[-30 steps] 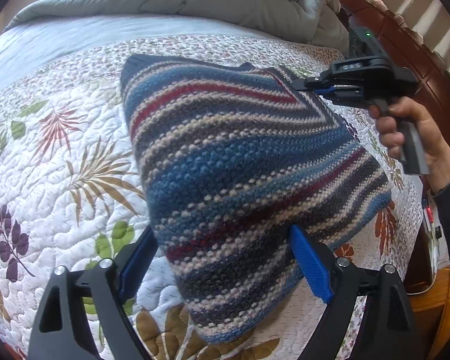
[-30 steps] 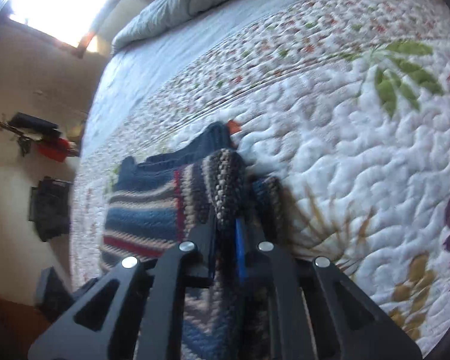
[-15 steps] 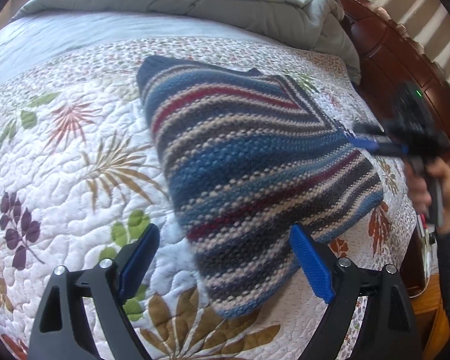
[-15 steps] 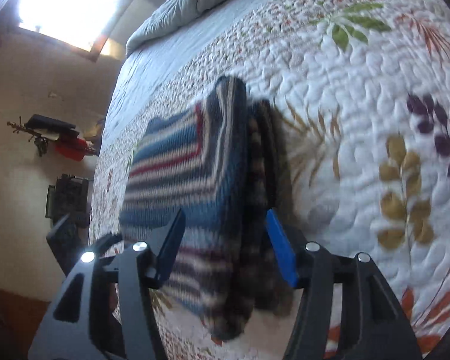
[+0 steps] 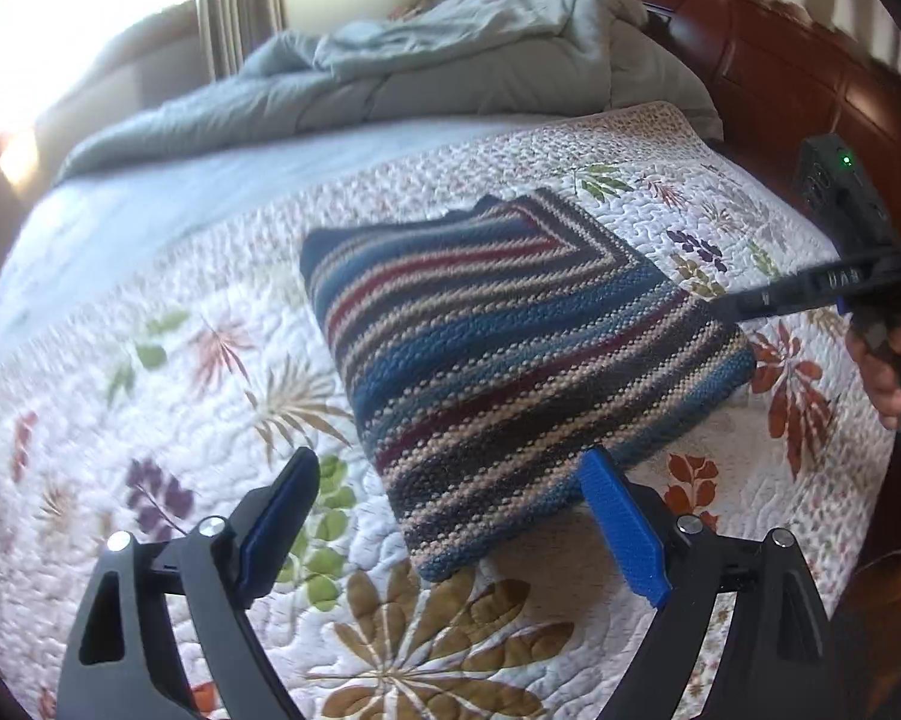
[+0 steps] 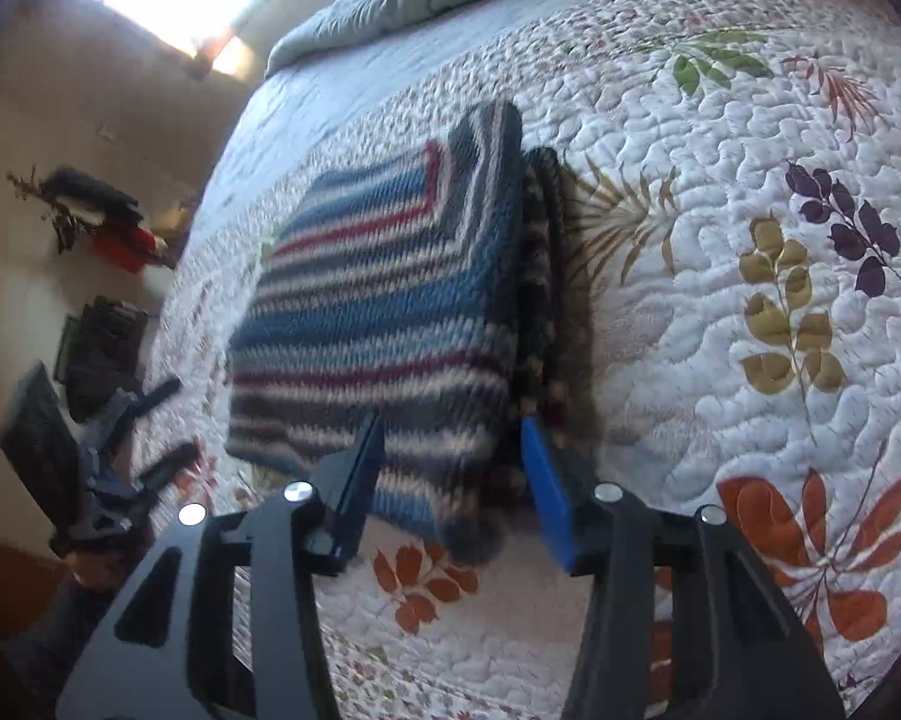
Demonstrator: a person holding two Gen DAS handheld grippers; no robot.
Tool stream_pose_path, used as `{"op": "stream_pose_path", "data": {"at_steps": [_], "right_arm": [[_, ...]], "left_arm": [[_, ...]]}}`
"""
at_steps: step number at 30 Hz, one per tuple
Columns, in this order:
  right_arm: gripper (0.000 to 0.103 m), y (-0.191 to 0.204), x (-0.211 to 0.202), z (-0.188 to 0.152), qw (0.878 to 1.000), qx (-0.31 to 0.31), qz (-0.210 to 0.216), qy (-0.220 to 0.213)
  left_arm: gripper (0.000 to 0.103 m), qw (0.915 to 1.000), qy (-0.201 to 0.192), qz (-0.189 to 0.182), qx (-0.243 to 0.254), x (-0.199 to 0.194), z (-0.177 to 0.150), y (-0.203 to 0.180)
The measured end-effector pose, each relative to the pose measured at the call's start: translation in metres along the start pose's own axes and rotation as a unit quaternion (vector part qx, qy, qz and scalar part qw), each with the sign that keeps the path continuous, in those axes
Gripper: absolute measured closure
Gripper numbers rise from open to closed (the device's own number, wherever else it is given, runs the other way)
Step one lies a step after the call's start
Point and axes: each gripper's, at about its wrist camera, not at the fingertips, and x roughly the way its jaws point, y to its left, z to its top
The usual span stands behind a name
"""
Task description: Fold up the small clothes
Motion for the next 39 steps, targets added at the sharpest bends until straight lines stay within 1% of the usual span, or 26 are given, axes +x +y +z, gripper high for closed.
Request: {"op": "stream_pose_path", "data": {"at_steps": [1,2,3,5,6,9,11,12,13,15,17,20,22,23,24,25,26,27,28,29,32,33,36,39], "right_arm": [[0.057,-0.001,0.007,-0.003,1.0,-0.006,-0.027,0.007],[0.056,-0.004,0.013,-0.006,0.998,-0.013,-0.055,0.013],[0.054,-0.012,0.02,-0.008,0.997,-0.014,-0.071,0.023],[0.052,-0.025,0.019,-0.008,0.998,0.008,-0.052,0.025],[0.049,-0.027,0.016,-0.007,0.999,0.011,-0.047,0.023],[0.048,-0.029,-0.001,-0.004,1.0,0.016,-0.022,0.01],[0.038,-0.029,-0.007,0.003,1.0,0.025,-0.011,-0.001],[0.023,-0.03,-0.012,0.007,0.999,0.034,0.003,-0.011],[0.016,-0.031,-0.016,0.01,0.999,0.043,0.015,-0.019],[0.016,-0.035,-0.016,0.019,0.997,0.061,0.038,-0.015],[0.013,-0.037,-0.012,0.029,0.996,0.076,0.056,-0.008],[0.013,-0.039,-0.001,0.042,0.993,0.088,0.072,0.014],[0.012,-0.041,0.007,0.053,0.992,0.098,0.074,0.017],[0.012,-0.041,0.009,0.057,0.992,0.1,0.076,0.018],[0.011,-0.041,0.011,0.061,0.992,0.1,0.08,0.019],[0.009,-0.041,0.013,0.065,0.991,0.1,0.082,0.02],[0.008,-0.041,0.018,0.069,0.991,0.102,0.084,0.025],[0.007,-0.042,0.02,0.068,0.99,0.103,0.085,0.033],[0.007,-0.043,0.026,0.072,0.99,0.103,0.083,0.039],[0.007,-0.044,0.03,0.075,0.99,0.104,0.08,0.044],[0.007,-0.05,0.043,0.083,0.988,0.118,0.089,0.05],[0.006,-0.051,0.047,0.086,0.987,0.124,0.094,0.047],[0.004,-0.058,0.059,0.094,0.984,0.135,0.104,0.05],[0.004,-0.061,0.071,0.099,0.982,0.142,0.11,0.056]], "left_arm": [[0.014,1.0,-0.004,0.004,0.007,-0.002,0.0,-0.002],[0.014,0.9999,-0.006,0.007,0.014,-0.002,0.0,-0.004],[0.014,0.9998,-0.007,0.009,0.017,-0.003,0.002,-0.007],[0.014,0.9998,-0.008,0.006,0.018,-0.003,0.003,-0.005],[0.014,0.9998,-0.008,0.005,0.016,-0.003,0.003,-0.003],[0.014,0.9999,-0.003,0.006,0.015,0.003,0.004,0.003],[0.014,0.9999,-0.001,0.009,0.014,0.007,0.003,0.007],[0.014,0.9999,0.002,0.007,0.009,0.011,0.004,0.01],[0.014,1.0,0.003,0.006,0.005,0.013,0.004,0.013],[0.014,1.0,0.004,0.006,-0.002,0.017,0.005,0.018],[0.014,0.9999,0.009,-0.001,-0.011,0.02,0.006,0.024],[0.012,0.9972,0.037,-0.043,-0.05,0.033,0.012,0.043],[0.012,0.9913,0.056,-0.071,-0.095,0.045,0.017,0.064],[0.011,0.9871,0.063,-0.091,-0.115,0.05,0.019,0.074],[0.011,0.9796,0.074,-0.12,-0.143,0.058,0.021,0.087],[0.011,0.9706,0.084,-0.149,-0.169,0.065,0.022,0.098],[0.01,0.9592,0.092,-0.183,-0.195,0.073,0.023,0.108],[0.009,0.9409,0.104,-0.23,-0.226,0.084,0.023,0.12],[0.009,0.9248,0.115,-0.262,-0.251,0.094,0.023,0.129],[0.008,0.9039,0.127,-0.295,-0.283,0.107,0.022,0.139],[0.007,0.8667,0.143,-0.331,-0.344,0.132,0.017,0.156],[0.007,0.8639,0.143,-0.331,-0.351,0.135,0.017,0.159],[0.007,0.8628,0.138,-0.331,-0.357,0.142,0.019,0.161],[0.007,0.8562,0.132,-0.345,-0.362,0.146,0.018,0.161]]}}
